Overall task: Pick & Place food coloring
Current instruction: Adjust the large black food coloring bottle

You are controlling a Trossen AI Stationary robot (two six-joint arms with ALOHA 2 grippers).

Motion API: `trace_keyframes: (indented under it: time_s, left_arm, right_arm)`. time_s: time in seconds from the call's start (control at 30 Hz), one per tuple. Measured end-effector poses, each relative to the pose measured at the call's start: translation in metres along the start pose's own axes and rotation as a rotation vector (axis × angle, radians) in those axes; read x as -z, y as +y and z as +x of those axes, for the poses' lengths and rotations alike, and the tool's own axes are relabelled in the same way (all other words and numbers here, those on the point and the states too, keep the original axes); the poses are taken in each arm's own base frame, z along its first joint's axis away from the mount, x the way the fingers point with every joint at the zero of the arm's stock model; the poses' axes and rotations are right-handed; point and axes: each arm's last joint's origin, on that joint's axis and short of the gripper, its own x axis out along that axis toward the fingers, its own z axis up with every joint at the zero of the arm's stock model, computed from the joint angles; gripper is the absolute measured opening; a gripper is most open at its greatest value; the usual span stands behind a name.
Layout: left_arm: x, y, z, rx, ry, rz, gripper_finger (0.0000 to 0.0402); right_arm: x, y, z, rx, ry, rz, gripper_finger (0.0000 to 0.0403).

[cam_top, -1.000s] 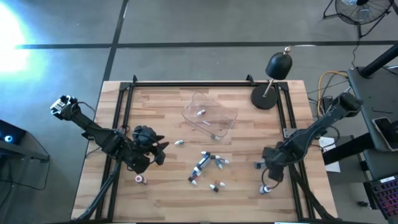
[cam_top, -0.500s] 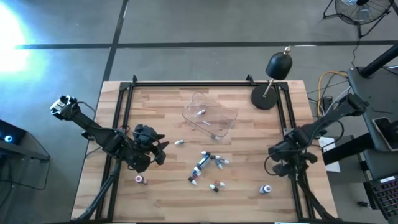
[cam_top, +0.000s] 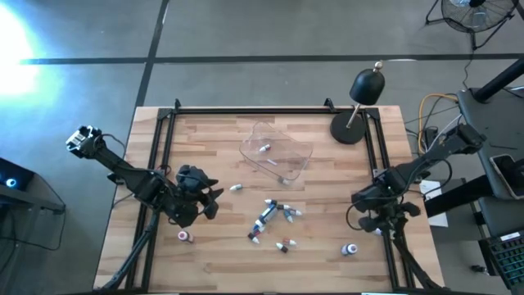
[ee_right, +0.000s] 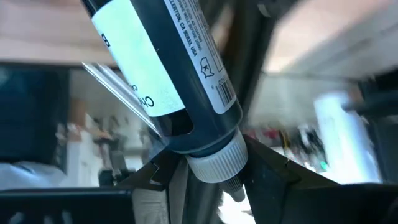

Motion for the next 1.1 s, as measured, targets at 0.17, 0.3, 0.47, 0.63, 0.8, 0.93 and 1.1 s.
trace_keyframes:
  time_s: [0.17, 0.3, 0.47, 0.63, 0.8, 0.93, 1.1]
  left_arm:
    - [0.0, 0.0, 0.0, 0.001, -0.001, 0.033, 0.0156]
    - [0.0, 0.0, 0.0, 0.003, -0.002, 0.048, 0.0156]
    - [0.0, -0.001, 0.0, 0.004, 0.0, 0.048, 0.0156]
    - [0.001, -0.001, 0.0, 0.019, 0.026, 0.045, 0.0156]
    - [0.001, -0.001, 0.0, 0.029, 0.045, 0.045, 0.0156]
    - [0.001, -0.001, 0.0, 0.029, 0.045, 0.046, 0.0156]
    - [0.001, -0.001, 0.0, 0.029, 0.044, 0.046, 0.0156]
  right_arm:
    - [0.004, 0.013, -0.018, -0.198, -0.182, -0.024, 0.0124]
    - [0.006, 0.029, -0.041, -0.45, -0.328, -0.043, 0.0121]
    - [0.006, 0.054, -0.068, -0.844, -0.43, -0.101, 0.0113]
    - [-0.007, 0.064, -0.063, -0.838, -0.333, -0.06, 0.0113]
    - [-0.011, 0.075, -0.05, -0.734, -0.104, -0.054, 0.0115]
    - [-0.014, 0.088, -0.047, -0.702, 0.036, -0.039, 0.0115]
    - [-0.025, 0.097, -0.035, -0.52, 0.185, 0.048, 0.0116]
